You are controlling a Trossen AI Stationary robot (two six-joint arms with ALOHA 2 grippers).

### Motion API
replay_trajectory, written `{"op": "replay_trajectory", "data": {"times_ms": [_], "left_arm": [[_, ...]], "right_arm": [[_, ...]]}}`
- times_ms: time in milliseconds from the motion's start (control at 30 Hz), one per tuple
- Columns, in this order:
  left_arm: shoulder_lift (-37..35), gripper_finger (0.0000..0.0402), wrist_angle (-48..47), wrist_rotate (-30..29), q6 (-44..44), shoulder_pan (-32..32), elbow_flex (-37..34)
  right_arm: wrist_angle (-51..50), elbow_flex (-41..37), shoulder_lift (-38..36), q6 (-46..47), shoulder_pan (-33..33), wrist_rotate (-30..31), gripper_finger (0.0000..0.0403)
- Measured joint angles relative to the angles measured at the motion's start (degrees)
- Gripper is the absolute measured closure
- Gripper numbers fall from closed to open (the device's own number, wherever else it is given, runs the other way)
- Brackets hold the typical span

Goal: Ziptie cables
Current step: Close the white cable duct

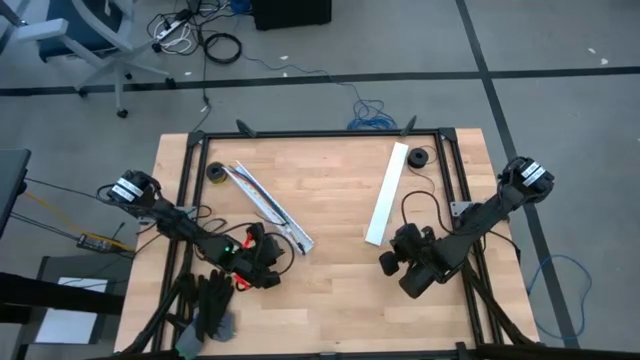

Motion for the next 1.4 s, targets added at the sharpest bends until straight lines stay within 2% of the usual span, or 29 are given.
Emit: {"op": "replay_trajectory", "data": {"times_ms": [100,200,333,400,500,633,767,933,1233,1400], "left_arm": [[-1.93,0.0401,-0.43,-0.01,5.37,0.21,0.03],[-4.74,0.0401,-4.75,-1.78,6.95,0.83,-0.17],[-10.51,0.0401,-2.64,-3.2,9.12,1.87,-4.47],[-14.19,0.0401,1.69,-2.57,10.56,2.8,-8.08],[-19.7,0.0401,8.44,0.48,11.77,4.31,-13.6],[-24.57,0.0401,12.41,7.0,11.33,6.43,-17.73],[-25.14,0.0401,12.47,9.33,12.45,7.27,-18.4],[-25.1,0.0401,12.59,12.57,15.5,7.58,-18.4],[-25.1,0.0401,13.05,15.66,21.61,7.58,-18.38],[-25.1,0.0401,13.08,17.91,23.98,7.58,-18.38]], "right_arm": [[-13.0,6.76,-0.02,5.36,1.16,-0.1,0.0403],[-20.28,11.63,-0.04,8.27,2.43,-0.46,0.0403],[-21.43,13.51,2.49,10.48,3.3,-0.91,0.0403],[-21.36,13.88,5.57,12.71,3.34,-3.33,0.0403],[-21.22,15.08,11.24,16.85,4.03,-6.86,0.0403],[-20.95,19.5,17.0,19.19,5.06,-7.02,0.0403],[-20.85,22.68,19.6,19.15,4.49,-3.12,0.0403],[-18.74,22.85,19.78,18.94,1.68,1.05,0.0403],[-18.25,22.85,19.67,18.81,-4.89,0.42,0.0396],[-18.23,22.85,19.65,18.78,-8.64,-3.84,0.0361]]}}
